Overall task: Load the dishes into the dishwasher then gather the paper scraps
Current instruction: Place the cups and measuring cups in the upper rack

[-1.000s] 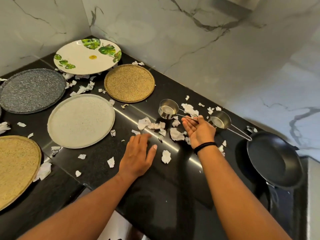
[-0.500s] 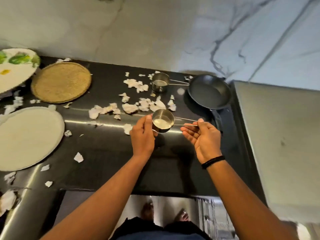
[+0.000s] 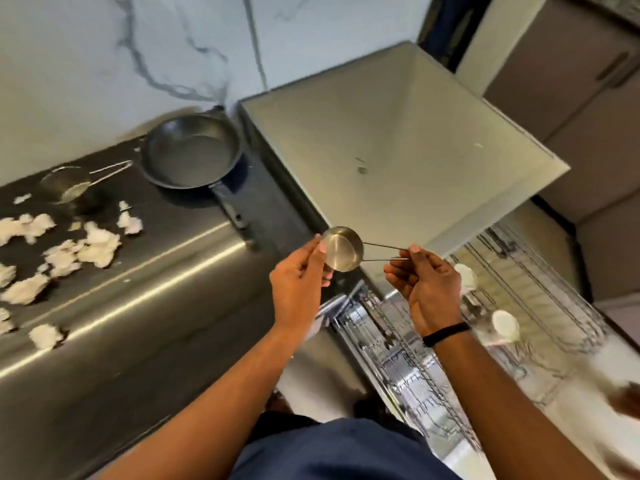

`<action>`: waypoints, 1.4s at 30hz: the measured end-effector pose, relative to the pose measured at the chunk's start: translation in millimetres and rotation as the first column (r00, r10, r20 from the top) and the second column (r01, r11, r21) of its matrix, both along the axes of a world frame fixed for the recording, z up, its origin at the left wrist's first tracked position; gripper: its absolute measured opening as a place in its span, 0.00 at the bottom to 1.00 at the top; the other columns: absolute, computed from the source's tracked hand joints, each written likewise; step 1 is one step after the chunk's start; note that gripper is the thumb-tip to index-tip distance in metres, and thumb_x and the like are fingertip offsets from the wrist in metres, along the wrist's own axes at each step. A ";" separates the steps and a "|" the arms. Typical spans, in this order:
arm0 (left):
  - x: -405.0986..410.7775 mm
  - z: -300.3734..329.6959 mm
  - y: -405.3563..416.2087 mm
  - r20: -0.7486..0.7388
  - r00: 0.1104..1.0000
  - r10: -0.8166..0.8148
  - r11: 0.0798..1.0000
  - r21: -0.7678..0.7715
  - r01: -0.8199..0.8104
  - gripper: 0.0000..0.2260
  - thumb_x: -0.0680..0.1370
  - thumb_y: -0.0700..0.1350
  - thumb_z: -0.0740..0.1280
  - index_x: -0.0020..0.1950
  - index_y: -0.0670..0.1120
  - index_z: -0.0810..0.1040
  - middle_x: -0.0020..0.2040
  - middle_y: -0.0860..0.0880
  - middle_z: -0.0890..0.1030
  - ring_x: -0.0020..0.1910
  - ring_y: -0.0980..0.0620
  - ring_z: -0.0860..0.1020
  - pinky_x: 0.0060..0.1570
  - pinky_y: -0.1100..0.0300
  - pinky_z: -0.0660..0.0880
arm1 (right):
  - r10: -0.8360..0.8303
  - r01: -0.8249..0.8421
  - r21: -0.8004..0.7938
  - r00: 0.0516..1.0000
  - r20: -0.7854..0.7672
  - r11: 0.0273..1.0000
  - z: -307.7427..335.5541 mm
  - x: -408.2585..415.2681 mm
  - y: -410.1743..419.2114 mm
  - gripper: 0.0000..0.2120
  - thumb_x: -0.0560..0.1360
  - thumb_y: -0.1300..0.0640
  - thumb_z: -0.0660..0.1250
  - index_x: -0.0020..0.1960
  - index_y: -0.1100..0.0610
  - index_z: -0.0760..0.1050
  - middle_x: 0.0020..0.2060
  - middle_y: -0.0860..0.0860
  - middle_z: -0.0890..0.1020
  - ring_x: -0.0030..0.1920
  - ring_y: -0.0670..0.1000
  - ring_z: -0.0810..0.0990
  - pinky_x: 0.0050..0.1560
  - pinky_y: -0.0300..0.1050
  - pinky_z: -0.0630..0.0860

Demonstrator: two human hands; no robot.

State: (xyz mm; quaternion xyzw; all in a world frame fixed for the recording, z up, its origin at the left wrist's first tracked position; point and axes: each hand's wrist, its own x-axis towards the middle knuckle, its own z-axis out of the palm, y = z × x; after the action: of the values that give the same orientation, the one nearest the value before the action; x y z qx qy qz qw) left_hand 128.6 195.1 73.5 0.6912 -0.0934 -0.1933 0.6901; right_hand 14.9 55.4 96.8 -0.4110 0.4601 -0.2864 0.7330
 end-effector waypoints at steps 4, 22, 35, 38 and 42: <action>-51.0 -6.4 -59.2 0.019 0.977 -0.214 0.975 0.059 0.212 0.08 0.80 0.50 0.70 0.59 0.53 0.84 0.36 0.47 0.85 0.34 0.49 0.84 0.38 0.53 0.82 | -0.161 0.161 -0.004 0.986 -0.049 0.987 -14.7 -63.0 -55.6 0.09 0.81 0.57 0.66 0.48 0.62 0.81 0.33 0.55 0.84 0.32 0.51 0.83 0.34 0.42 0.82; -121.9 -175.7 -227.0 -0.296 0.598 -0.745 0.113 0.828 0.550 0.12 0.78 0.38 0.68 0.62 0.43 0.81 0.55 0.43 0.84 0.47 0.46 0.80 0.42 0.56 0.76 | 0.115 0.057 0.416 0.920 -0.376 0.907 -204.4 -226.2 -145.9 0.05 0.78 0.70 0.66 0.51 0.73 0.79 0.32 0.60 0.81 0.26 0.50 0.81 0.31 0.42 0.82; -129.4 -260.2 -243.5 -0.464 0.661 -0.590 -0.049 0.837 0.544 0.24 0.80 0.35 0.66 0.76 0.46 0.68 0.66 0.44 0.77 0.57 0.46 0.78 0.58 0.50 0.79 | 0.241 0.087 0.604 0.864 -0.441 0.792 -306.0 -199.7 -119.4 0.13 0.80 0.74 0.60 0.52 0.62 0.80 0.34 0.58 0.82 0.32 0.54 0.82 0.32 0.45 0.83; -131.1 -264.6 -241.9 -0.471 0.680 -0.562 -0.044 0.838 0.544 0.27 0.79 0.32 0.64 0.77 0.47 0.67 0.68 0.43 0.75 0.63 0.43 0.77 0.58 0.55 0.77 | 0.269 0.069 0.612 0.855 -0.443 0.788 -313.1 -199.3 -114.4 0.15 0.80 0.75 0.58 0.50 0.61 0.80 0.34 0.58 0.81 0.31 0.53 0.81 0.33 0.46 0.83; -132.8 -267.9 -239.6 -0.457 0.702 -0.546 -0.017 0.844 0.536 0.28 0.79 0.31 0.64 0.77 0.46 0.67 0.69 0.42 0.75 0.65 0.43 0.76 0.60 0.55 0.77 | 0.292 0.029 0.607 0.858 -0.422 0.794 -312.8 -196.9 -114.2 0.17 0.80 0.74 0.57 0.47 0.58 0.79 0.35 0.58 0.80 0.29 0.51 0.80 0.33 0.44 0.83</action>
State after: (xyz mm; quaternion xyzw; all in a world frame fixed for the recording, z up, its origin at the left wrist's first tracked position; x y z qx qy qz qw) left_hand -4.2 -44.5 -194.4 0.8632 -0.2190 -0.4549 -0.0055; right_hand -182.0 -58.8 -216.0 -0.2519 0.6674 0.0410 0.6996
